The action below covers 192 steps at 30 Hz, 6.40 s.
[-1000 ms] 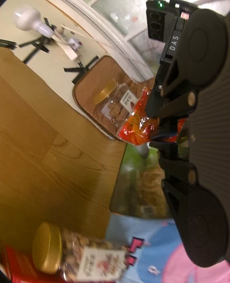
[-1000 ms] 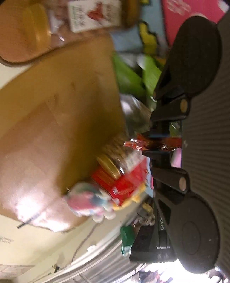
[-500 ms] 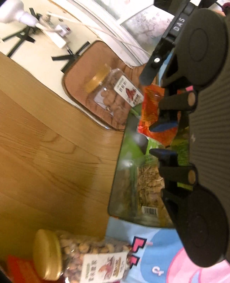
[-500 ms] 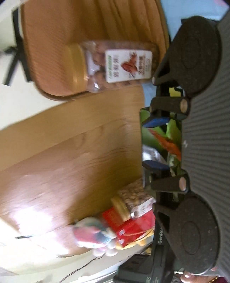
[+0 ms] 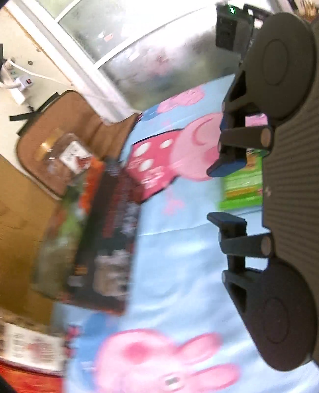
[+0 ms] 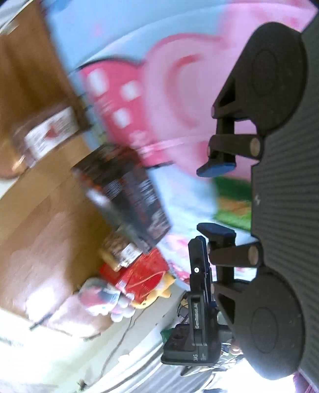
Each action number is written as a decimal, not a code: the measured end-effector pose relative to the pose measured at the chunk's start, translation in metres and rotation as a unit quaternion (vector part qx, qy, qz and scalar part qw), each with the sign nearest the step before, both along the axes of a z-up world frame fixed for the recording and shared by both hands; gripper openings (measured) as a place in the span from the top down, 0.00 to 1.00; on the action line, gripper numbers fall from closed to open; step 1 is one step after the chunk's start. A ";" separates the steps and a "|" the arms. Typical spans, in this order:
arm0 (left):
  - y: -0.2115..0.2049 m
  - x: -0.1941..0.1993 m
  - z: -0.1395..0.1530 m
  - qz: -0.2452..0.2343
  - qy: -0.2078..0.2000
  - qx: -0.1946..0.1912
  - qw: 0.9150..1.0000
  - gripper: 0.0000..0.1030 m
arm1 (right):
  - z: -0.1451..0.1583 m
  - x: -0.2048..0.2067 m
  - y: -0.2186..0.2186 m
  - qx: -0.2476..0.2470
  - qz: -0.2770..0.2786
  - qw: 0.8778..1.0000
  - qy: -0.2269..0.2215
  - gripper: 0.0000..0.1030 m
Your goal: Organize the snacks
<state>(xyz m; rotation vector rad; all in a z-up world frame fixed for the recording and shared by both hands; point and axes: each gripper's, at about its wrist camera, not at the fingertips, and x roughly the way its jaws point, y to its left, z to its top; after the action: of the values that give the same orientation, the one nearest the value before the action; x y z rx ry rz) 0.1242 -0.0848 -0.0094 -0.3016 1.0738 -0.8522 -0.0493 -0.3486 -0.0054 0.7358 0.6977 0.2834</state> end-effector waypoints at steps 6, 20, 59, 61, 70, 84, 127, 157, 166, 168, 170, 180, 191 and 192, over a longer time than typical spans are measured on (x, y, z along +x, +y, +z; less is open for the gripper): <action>0.010 -0.012 -0.012 -0.001 0.033 -0.035 0.999 0.61 | -0.016 -0.019 0.009 0.021 -0.016 1.000 0.010 0.57; -0.001 -0.040 -0.012 -0.013 0.006 -0.015 1.000 0.61 | -0.009 -0.011 0.083 -0.248 0.084 0.963 -0.068 0.52; 0.027 -0.006 -0.015 0.025 -0.019 -0.010 0.999 0.44 | -0.010 0.026 0.112 -0.340 0.155 0.921 -0.114 0.43; 0.021 -0.010 -0.017 0.015 -0.028 -0.011 0.999 0.55 | -0.012 0.033 0.117 -0.345 0.162 0.916 -0.122 0.46; 0.031 -0.014 0.015 0.026 -0.067 -0.034 0.997 0.55 | -0.003 0.041 0.124 -0.323 0.137 0.926 -0.140 0.48; -0.014 0.097 0.067 0.113 -0.154 0.015 0.982 0.48 | 0.052 0.154 0.101 -0.413 0.055 0.887 -0.200 0.43; 0.120 -0.031 -0.019 0.223 -0.265 0.055 0.937 0.47 | -0.002 0.047 0.068 -0.177 -0.077 0.966 -0.171 0.44; 0.122 -0.028 -0.020 0.220 -0.253 0.049 0.941 0.47 | -0.002 0.046 0.067 -0.175 -0.067 0.967 -0.174 0.44; 0.123 -0.028 -0.019 0.221 -0.255 0.046 0.940 0.47 | -0.002 0.046 0.068 -0.180 -0.065 0.966 -0.175 0.44; 0.123 -0.028 -0.019 0.220 -0.254 0.046 0.941 0.47 | -0.002 0.046 0.069 -0.183 -0.064 0.965 -0.175 0.44; 0.123 -0.029 -0.020 0.221 -0.256 0.045 0.940 0.47 | -0.002 0.046 0.069 -0.184 -0.064 0.965 -0.175 0.44; 0.122 -0.030 -0.019 0.223 -0.255 0.047 0.940 0.47 | -0.002 0.045 0.070 -0.182 -0.062 0.965 -0.177 0.44; 0.121 -0.031 -0.020 0.219 -0.251 0.048 0.942 0.47 | -0.002 0.045 0.070 -0.181 -0.054 0.966 -0.179 0.44; 0.121 -0.031 -0.020 0.216 -0.252 0.048 0.942 0.47 | -0.001 0.043 0.071 -0.180 -0.051 0.966 -0.179 0.44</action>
<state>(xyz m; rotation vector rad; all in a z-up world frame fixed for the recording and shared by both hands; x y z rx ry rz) 0.0931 0.0358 -0.0289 -0.2092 0.5353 -0.4411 -0.0062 -0.2778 -0.0064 0.3574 0.3494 0.1808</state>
